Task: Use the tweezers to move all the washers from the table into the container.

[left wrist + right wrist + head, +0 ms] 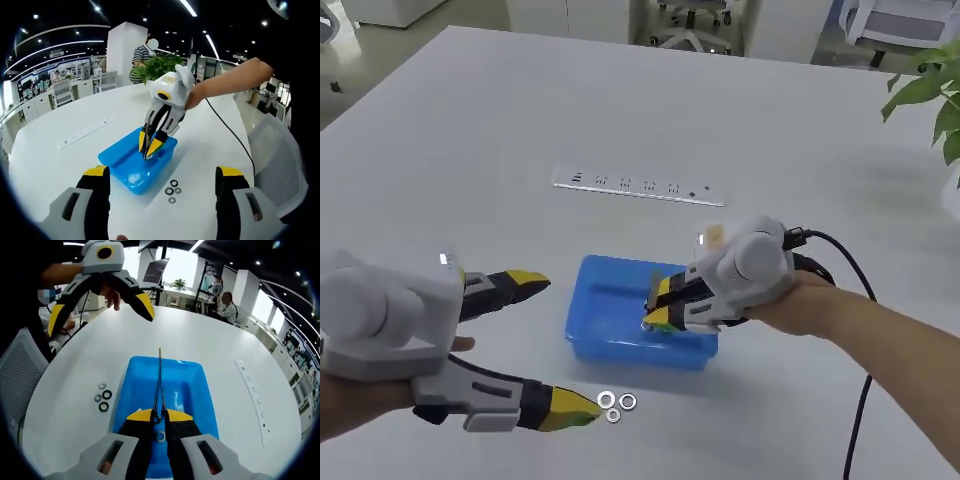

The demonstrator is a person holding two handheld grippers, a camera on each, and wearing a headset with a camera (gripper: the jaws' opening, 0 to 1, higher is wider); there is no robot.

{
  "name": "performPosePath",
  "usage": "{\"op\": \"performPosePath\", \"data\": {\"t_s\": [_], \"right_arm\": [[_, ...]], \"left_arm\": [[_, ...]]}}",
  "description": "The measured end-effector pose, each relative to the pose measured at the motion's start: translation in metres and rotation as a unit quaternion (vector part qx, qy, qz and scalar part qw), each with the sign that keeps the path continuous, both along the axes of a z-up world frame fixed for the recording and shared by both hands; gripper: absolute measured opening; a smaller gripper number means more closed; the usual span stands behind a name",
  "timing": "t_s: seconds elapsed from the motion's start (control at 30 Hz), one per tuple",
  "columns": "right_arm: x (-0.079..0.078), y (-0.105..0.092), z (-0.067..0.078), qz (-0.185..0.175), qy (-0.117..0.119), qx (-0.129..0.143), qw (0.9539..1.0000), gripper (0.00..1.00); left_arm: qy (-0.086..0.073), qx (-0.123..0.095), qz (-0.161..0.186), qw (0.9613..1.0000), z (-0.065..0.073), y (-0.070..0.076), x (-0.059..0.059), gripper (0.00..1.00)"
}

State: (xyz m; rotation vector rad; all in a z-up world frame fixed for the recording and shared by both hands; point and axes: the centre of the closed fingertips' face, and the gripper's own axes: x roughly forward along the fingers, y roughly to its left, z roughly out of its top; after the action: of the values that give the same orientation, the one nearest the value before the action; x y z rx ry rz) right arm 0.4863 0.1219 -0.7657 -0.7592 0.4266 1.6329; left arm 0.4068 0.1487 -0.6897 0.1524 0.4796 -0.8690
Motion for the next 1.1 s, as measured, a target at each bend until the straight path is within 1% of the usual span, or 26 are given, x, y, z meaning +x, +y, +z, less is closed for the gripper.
{"op": "performPosePath", "data": {"t_s": [0.1,0.27,0.47,0.63,0.73,1.0,1.1], "right_arm": [[-0.001,0.001,-0.003,0.004,0.003,-0.002,1.0,0.1],[-0.002,0.002,-0.005,0.007,0.006,-0.004,0.9999,0.1],[-0.003,0.003,-0.009,0.011,0.004,-0.008,0.9999,0.1],[-0.002,0.003,-0.011,0.012,0.004,-0.009,0.9999,0.1],[-0.003,0.003,-0.012,0.013,0.004,-0.009,0.9999,0.1],[-0.002,0.003,-0.012,0.015,0.003,-0.008,0.9999,0.1],[-0.002,0.002,-0.012,0.016,0.004,-0.008,0.9998,0.1]], "left_arm": [[0.002,0.003,0.0,1.0,-0.001,0.0,0.003,0.9],[-0.002,0.002,-0.003,1.0,0.0,-0.002,0.009,0.86],[-0.007,0.005,-0.017,0.9998,0.003,-0.006,0.018,0.78],[-0.011,0.016,-0.033,0.9993,0.003,-0.01,0.028,0.66],[-0.013,0.021,-0.042,0.9988,0.002,-0.012,0.034,0.58],[-0.029,0.037,-0.065,0.9968,0.0,-0.021,0.049,0.4],[-0.036,0.045,-0.071,0.9958,-0.003,-0.024,0.055,0.33]]}}
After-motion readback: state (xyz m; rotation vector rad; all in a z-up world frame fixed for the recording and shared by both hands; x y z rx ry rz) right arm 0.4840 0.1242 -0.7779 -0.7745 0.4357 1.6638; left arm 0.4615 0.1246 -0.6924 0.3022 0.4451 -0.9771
